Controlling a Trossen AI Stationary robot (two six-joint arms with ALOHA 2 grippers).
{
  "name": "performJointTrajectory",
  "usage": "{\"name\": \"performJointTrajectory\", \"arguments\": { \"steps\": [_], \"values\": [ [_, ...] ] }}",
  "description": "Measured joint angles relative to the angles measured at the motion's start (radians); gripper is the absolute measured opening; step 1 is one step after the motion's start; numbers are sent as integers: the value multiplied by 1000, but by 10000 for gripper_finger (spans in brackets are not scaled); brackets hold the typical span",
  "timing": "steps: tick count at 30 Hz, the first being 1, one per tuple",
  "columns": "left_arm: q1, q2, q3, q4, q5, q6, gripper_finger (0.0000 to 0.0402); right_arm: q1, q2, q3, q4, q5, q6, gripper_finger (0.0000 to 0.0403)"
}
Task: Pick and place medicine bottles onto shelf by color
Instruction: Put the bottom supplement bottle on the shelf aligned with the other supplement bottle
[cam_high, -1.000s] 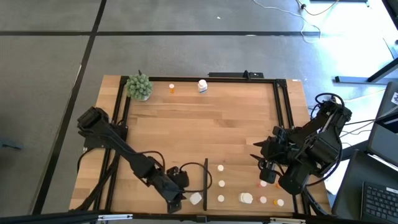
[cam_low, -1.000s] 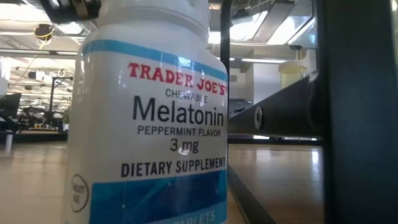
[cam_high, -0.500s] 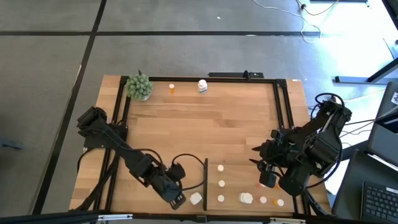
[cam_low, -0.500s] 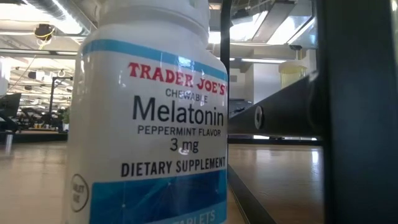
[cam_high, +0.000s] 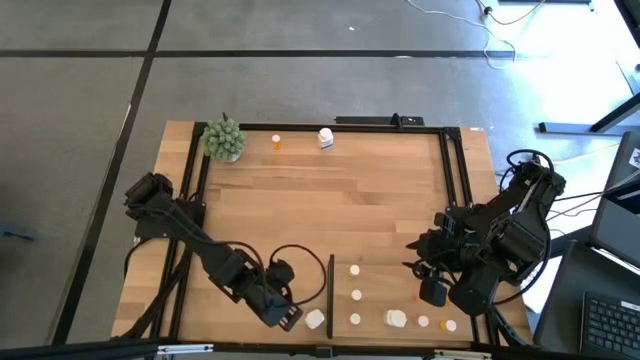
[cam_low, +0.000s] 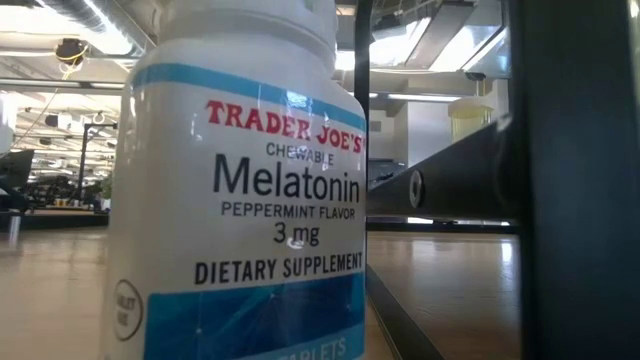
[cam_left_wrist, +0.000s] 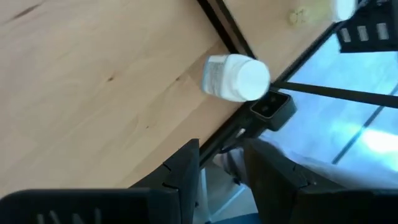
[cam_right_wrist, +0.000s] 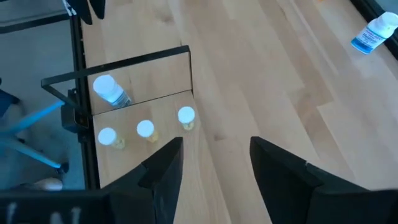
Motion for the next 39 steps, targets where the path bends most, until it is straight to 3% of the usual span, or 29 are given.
{"name": "performJointTrajectory", "arguments": {
  "steps": [10, 14, 22, 27, 39],
  "values": [
    [-13, 30, -1, -12, 27, 25, 121, 0, 0, 0, 7, 0, 0, 188],
    [-7, 36, 1, -4, -25, 78, 128, 0, 0, 0, 11, 0, 0, 188],
    [14, 66, -2, 38, -76, 178, 210, 0, 0, 0, 34, 0, 0, 188],
    [21, 106, -2, 154, -12, 292, 257, 0, 0, 0, 34, 0, 0, 188],
    [47, 195, -1, 273, 39, 396, 268, 0, 0, 0, 41, 1, 0, 188]
  ]
}}
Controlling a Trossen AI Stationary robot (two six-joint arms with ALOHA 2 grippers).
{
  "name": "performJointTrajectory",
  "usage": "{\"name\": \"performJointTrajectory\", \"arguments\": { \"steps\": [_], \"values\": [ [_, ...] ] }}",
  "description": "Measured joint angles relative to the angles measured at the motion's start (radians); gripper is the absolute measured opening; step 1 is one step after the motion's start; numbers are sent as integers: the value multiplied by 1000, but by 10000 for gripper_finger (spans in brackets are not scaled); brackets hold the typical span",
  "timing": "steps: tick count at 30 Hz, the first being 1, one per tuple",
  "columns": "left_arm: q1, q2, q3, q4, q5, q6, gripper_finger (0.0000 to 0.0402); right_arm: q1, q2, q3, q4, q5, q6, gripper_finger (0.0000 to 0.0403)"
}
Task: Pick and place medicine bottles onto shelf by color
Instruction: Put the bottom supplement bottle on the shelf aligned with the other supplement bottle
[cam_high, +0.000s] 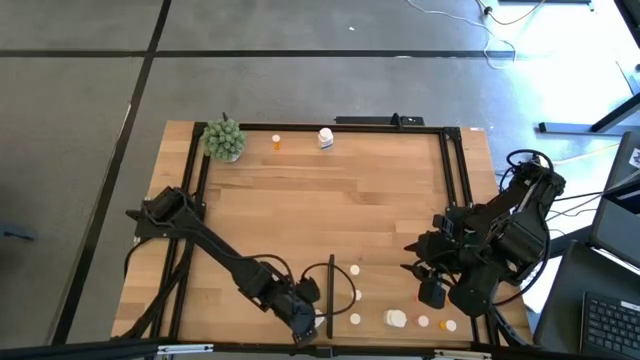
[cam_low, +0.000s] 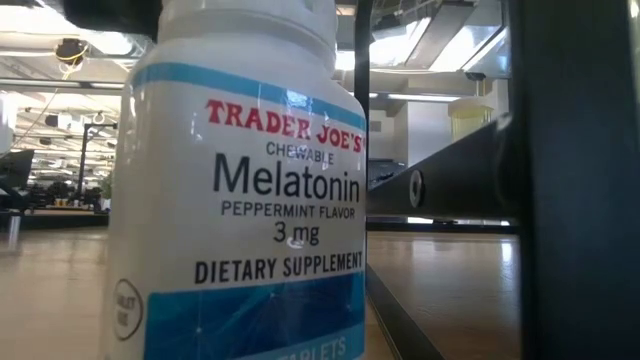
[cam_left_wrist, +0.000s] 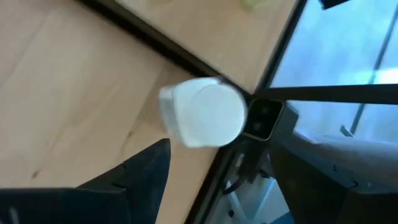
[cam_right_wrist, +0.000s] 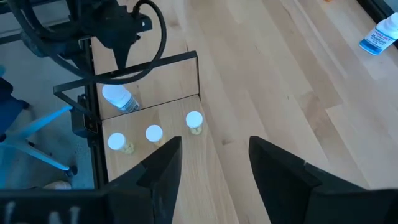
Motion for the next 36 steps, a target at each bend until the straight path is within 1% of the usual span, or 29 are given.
{"name": "performJointTrajectory", "arguments": {
  "steps": [5, 9, 12, 22, 26, 28, 36],
  "values": [
    [4, 8, 0, 24, -40, 60, 268, 0, 0, 0, 2, 0, 0, 188],
    [6, 29, -2, 32, -41, 69, 268, 0, 0, 0, 10, 0, 0, 188],
    [6, 42, 1, 73, -40, 73, 268, 0, 0, 0, 13, 0, 0, 188],
    [6, 43, 0, 70, -46, 96, 268, 0, 0, 0, 23, 0, 0, 188],
    [6, 62, -1, 66, -46, 96, 268, 0, 0, 0, 24, 0, 0, 188],
    [6, 76, 3, 98, -41, 95, 268, 0, 0, 0, 26, 0, 0, 188],
    [6, 92, 0, 88, -43, 96, 268, 0, 0, 0, 46, 0, 0, 188]
  ]
}}
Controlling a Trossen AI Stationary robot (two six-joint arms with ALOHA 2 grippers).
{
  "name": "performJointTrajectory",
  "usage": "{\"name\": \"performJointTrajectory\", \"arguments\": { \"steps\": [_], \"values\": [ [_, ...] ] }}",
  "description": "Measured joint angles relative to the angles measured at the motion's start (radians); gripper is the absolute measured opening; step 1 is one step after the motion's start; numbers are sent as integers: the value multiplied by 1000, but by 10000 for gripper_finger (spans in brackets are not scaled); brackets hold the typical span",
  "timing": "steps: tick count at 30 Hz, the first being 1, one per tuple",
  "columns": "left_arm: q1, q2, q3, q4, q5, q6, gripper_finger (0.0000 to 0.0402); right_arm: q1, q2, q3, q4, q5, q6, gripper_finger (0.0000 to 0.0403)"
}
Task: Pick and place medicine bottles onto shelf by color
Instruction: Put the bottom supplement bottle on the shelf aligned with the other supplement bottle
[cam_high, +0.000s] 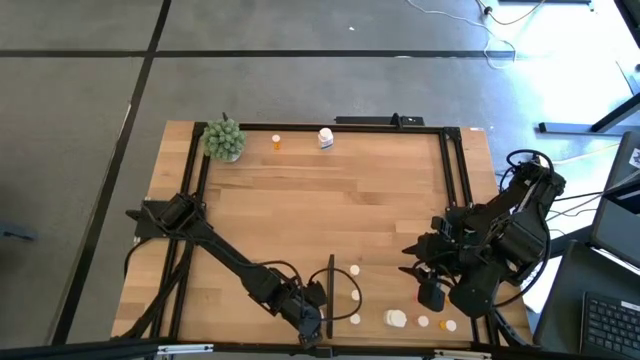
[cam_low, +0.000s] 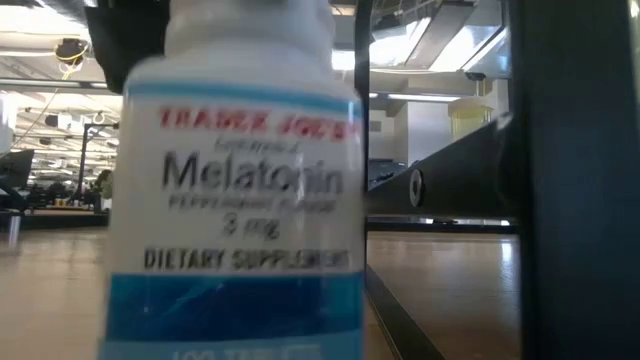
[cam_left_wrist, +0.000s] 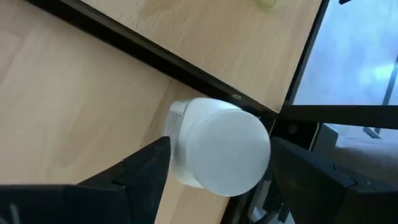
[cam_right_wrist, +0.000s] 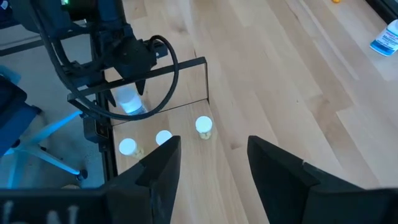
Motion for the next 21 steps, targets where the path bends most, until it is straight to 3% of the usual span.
{"name": "performJointTrajectory", "arguments": {
  "steps": [15, 21],
  "values": [
    [6, 0, 0, -30, 0, 7, 266, 0, 0, 0, 0, 0, 0, 188],
    [6, 0, 0, -46, -32, 7, 241, 0, 0, 0, 0, 0, 0, 188]
  ]
}}
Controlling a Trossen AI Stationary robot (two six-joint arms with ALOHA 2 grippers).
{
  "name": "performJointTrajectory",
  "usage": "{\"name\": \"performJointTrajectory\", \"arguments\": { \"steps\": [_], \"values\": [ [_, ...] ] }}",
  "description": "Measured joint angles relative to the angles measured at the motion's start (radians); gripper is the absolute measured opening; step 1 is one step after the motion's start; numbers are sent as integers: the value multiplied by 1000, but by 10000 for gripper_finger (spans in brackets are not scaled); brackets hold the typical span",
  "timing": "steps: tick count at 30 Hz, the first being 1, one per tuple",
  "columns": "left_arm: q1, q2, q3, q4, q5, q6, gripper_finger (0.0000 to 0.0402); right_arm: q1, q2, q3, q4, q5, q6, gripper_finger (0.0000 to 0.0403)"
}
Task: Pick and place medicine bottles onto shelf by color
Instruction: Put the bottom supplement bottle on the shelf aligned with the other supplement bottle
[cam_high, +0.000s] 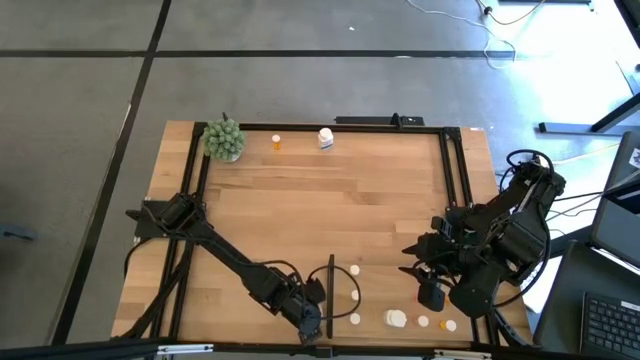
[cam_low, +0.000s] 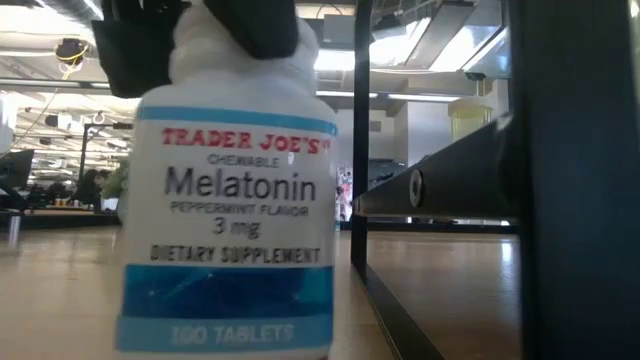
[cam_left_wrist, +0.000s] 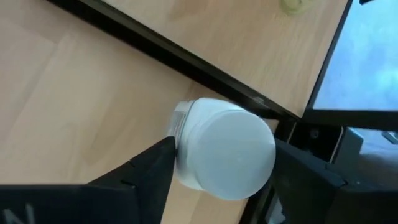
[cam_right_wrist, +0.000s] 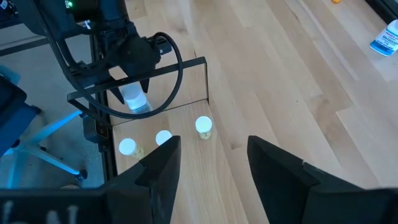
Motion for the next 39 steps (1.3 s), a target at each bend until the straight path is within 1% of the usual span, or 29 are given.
{"name": "performJointTrajectory", "arguments": {
  "steps": [6, 15, 24, 29, 31, 33, 35, 37, 39],
  "values": [
    [0, -1, 0, 1, -27, 0, 208, 0, 0, 0, 0, 0, 0, 188],
    [0, -3, 0, 5, -28, -1, 181, 0, 0, 0, 0, 0, 0, 188],
    [0, -3, 0, 3, -27, -1, 177, 0, 0, 0, 0, 0, 0, 188],
    [-2, -14, 0, -34, -17, -1, 177, 0, 0, 0, 0, 0, 0, 188],
    [-6, -29, 0, -70, -12, -2, 177, 0, 0, 0, 0, 0, 0, 188],
    [-8, -39, 0, -71, -9, -7, 177, 0, 0, 0, 1, 0, 0, 188],
    [-11, -63, -2, -120, -6, -9, 177, 0, 0, 0, 2, 0, 0, 188],
    [-10, -80, 2, -115, 5, -18, 177, 0, -1, 0, 7, 0, 0, 188],
    [-13, -107, -1, -158, 5, -27, 177, 0, -1, 0, 8, 0, 0, 188]
  ]
}}
